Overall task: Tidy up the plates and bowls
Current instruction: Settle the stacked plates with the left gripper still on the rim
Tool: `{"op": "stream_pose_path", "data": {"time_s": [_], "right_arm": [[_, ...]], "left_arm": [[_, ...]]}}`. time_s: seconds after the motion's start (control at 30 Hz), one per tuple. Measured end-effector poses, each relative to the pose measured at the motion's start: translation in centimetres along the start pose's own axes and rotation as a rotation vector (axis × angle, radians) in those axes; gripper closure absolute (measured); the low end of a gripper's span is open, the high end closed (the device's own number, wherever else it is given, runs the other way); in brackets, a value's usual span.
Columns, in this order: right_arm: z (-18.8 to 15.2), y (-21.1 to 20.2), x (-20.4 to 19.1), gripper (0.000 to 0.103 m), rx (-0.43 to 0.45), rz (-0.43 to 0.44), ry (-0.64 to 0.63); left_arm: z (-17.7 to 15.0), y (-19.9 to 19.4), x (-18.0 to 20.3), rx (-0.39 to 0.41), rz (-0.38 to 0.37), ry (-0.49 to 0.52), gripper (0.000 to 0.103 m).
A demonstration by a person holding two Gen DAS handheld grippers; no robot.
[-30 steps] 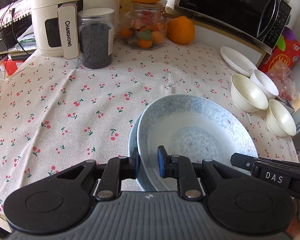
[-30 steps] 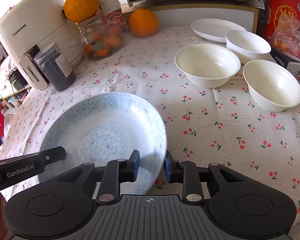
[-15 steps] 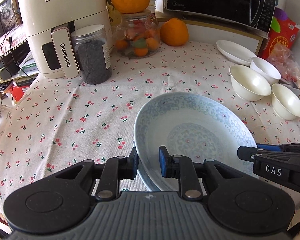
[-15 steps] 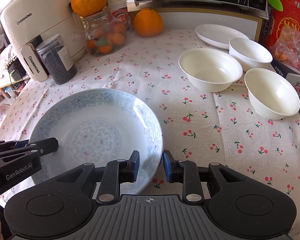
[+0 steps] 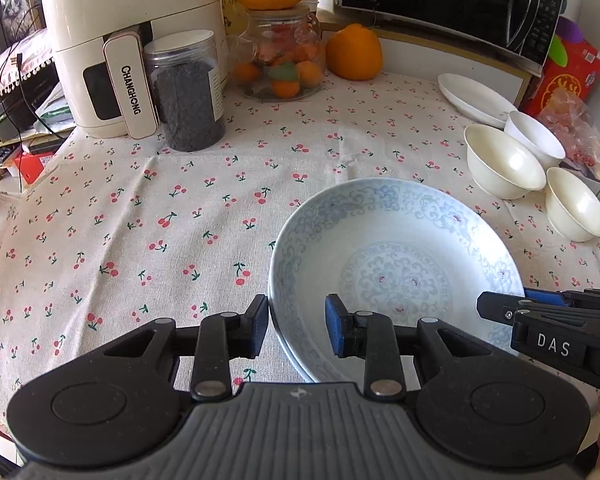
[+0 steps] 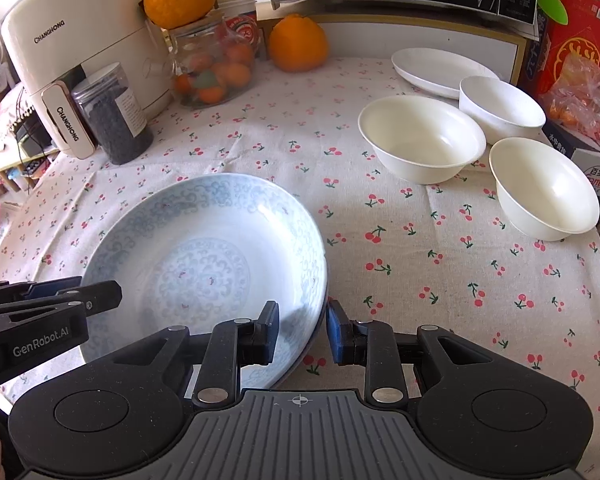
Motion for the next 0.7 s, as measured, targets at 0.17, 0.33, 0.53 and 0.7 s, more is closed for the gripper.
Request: {"op": "stream_pose_path", "data": {"time_s": [0.17, 0.33, 0.53, 0.7], "right_arm": [[-0.3, 0.2, 0.0, 0.076, -0.033, 0.024, 0.026], [-0.3, 0.1, -0.1, 0.076, -0.027, 0.017, 0.022], [-0.2, 0.2, -0.2, 0.074, -0.023, 0.017, 0.02], [0.4, 0.6, -0.3, 0.073, -0.014, 0.006, 0.029]], "left_arm": [[-0.2, 0.1, 0.0, -0.009, -0.017, -0.03, 0.072], [-0.4, 0.4, -0.2, -0.027, -0.022, -0.051, 0.072], [-0.6, 0.8, -0.2, -0.051, -0.062, -0.093, 0.068], [-0.3, 1.0, -0.3, -0.046, -0.07, -0.112, 0.068]]}}
Point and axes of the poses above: each gripper's, at about its wrist camera, not at the fingertips, and y roughly the way its jaws point, x to its right, z to its top, the point moved 8 cm from there along y, roughly the way its jaws point, and after that the axes turned 11 degrees about -z, right-handed, at the moved point
